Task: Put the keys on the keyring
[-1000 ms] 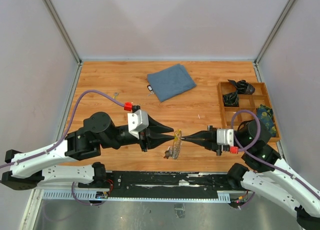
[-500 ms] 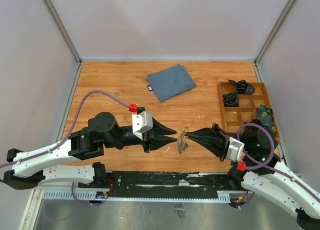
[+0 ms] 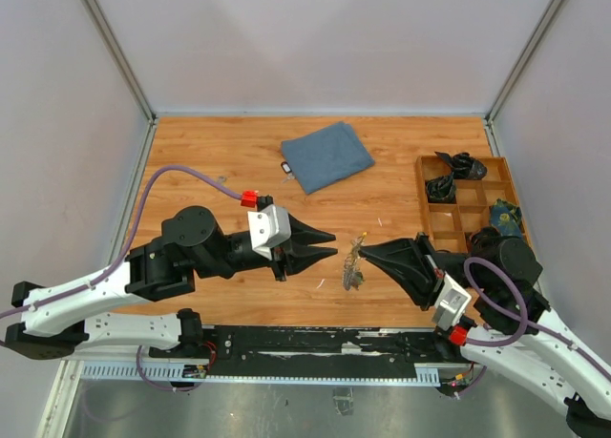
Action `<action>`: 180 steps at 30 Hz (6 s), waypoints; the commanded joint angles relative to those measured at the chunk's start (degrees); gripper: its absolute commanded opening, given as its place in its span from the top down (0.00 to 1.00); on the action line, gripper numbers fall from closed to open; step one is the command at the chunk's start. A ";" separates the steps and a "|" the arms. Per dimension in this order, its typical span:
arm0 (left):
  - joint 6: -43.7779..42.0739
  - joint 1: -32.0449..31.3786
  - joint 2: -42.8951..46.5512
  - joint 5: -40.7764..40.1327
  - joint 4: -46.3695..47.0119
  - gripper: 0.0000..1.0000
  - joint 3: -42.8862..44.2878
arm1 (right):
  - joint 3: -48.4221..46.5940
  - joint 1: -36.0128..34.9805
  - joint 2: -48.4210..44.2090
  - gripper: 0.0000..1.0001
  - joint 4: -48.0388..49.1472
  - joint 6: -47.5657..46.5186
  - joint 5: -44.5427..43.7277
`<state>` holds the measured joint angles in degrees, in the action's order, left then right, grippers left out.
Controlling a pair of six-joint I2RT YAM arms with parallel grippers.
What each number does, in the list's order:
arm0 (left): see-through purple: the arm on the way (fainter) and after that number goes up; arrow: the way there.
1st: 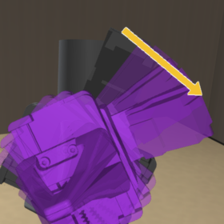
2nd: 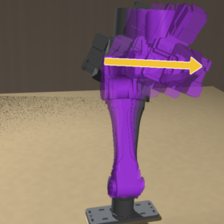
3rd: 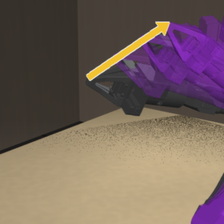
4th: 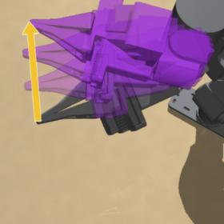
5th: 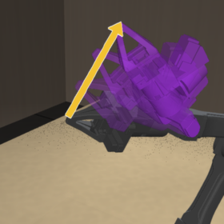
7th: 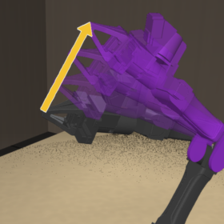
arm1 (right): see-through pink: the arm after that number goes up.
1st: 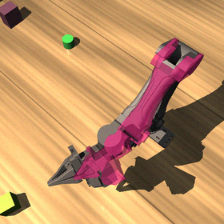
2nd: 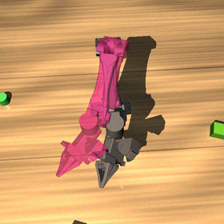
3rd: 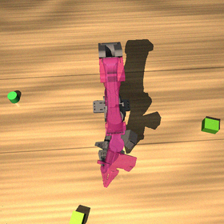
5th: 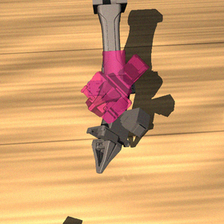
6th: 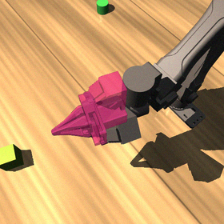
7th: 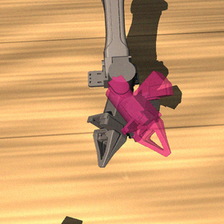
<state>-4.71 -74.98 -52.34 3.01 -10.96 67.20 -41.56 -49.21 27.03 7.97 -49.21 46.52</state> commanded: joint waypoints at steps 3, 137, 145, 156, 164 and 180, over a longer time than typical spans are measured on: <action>-2.80 -0.08 1.19 -3.86 0.64 0.70 1.12 | -4.85 -0.70 0.04 0.99 -2.84 -10.28 1.22; 8.15 -0.08 7.14 3.88 25.99 1.00 -12.14 | -16.21 -4.84 12.47 0.72 1.73 53.03 -7.84; 8.10 -0.08 6.53 4.17 25.93 1.00 -11.66 | -16.92 -4.84 13.93 0.71 -0.40 52.70 -3.94; 7.29 -0.08 5.32 4.49 24.77 0.99 -10.94 | -18.68 -4.93 16.32 0.75 -1.76 52.17 -1.20; 7.20 -0.08 5.29 4.07 23.97 1.00 -10.82 | -18.44 -5.19 16.03 0.77 -1.49 51.54 -1.21; 5.96 -0.09 5.30 4.09 21.33 0.99 -9.09 | -18.99 -5.22 14.72 0.76 -2.91 49.39 -2.48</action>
<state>2.20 -75.09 -46.94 7.27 9.43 55.40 -58.48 -53.25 42.33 4.62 1.21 43.88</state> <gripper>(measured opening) 0.009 0.247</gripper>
